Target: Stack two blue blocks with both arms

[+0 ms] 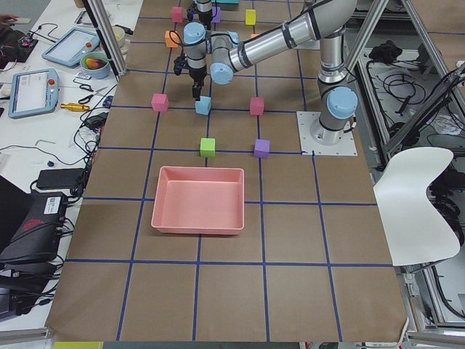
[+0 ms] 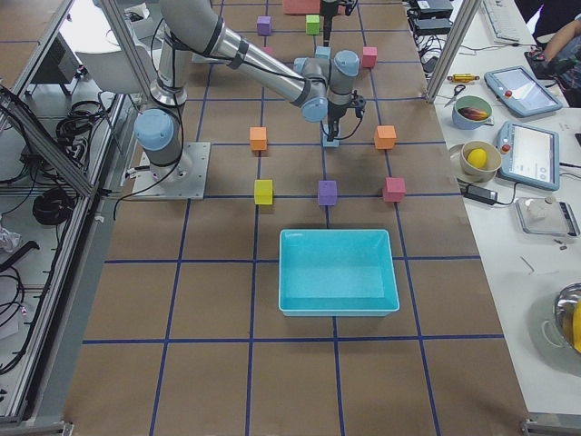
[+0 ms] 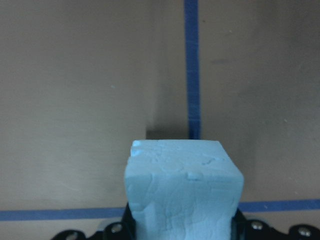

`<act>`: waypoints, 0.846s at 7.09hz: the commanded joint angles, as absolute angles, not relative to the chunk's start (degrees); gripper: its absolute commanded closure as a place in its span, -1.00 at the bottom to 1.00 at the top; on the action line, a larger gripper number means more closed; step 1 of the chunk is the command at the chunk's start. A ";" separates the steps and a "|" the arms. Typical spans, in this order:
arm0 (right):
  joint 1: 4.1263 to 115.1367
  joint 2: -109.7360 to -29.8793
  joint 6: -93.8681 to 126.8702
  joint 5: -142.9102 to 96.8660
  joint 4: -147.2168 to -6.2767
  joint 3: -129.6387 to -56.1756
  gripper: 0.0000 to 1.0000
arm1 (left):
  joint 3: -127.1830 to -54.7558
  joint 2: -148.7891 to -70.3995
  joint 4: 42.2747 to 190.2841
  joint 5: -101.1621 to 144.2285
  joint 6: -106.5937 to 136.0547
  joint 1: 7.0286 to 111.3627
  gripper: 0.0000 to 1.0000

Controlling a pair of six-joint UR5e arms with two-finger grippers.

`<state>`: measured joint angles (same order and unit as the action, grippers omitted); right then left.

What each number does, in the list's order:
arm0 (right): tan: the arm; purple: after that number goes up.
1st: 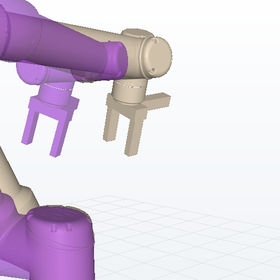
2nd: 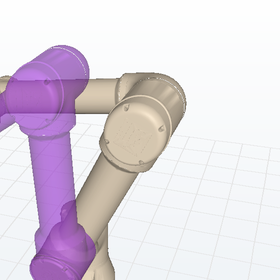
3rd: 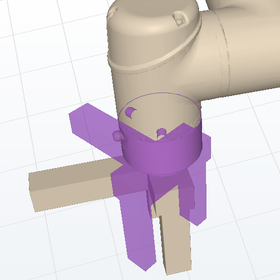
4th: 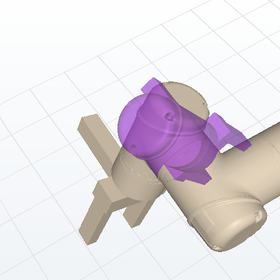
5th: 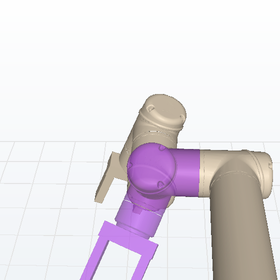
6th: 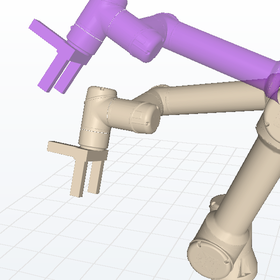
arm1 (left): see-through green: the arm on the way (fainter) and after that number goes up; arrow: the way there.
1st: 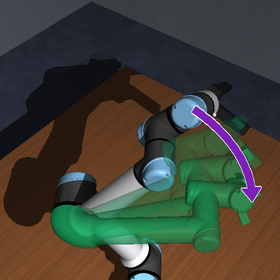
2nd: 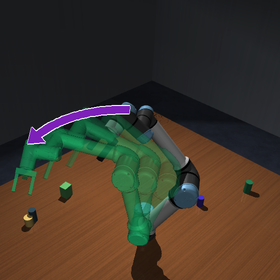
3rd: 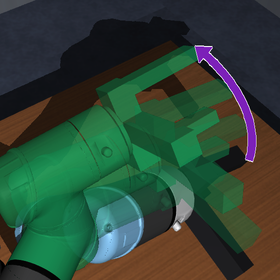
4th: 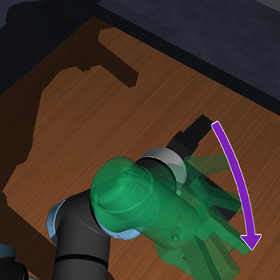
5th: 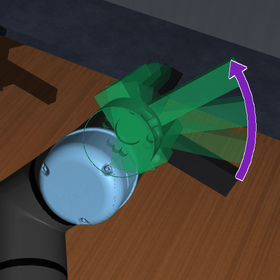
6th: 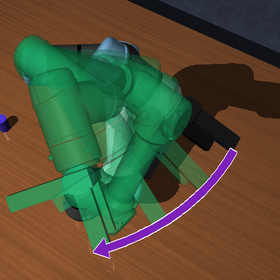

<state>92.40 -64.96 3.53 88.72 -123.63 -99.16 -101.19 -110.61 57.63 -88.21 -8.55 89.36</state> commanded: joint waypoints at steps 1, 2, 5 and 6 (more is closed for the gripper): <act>101.82 -63.30 11.72 86.66 -123.22 -93.18 0.58 | -101.86 -112.49 56.43 -88.15 -9.14 89.38 -1.00; 106.56 -62.15 19.43 86.23 -123.92 -92.90 0.58 | -102.21 -112.67 56.43 -88.24 -9.23 89.38 -1.00; 110.48 -60.21 24.26 86.22 -124.28 -93.25 0.56 | -102.92 -113.82 56.25 -88.24 -9.23 89.38 -1.00; 110.48 -59.86 24.26 86.22 -124.28 -93.25 0.54 | -103.01 -113.91 56.34 -88.24 -9.14 89.30 -1.00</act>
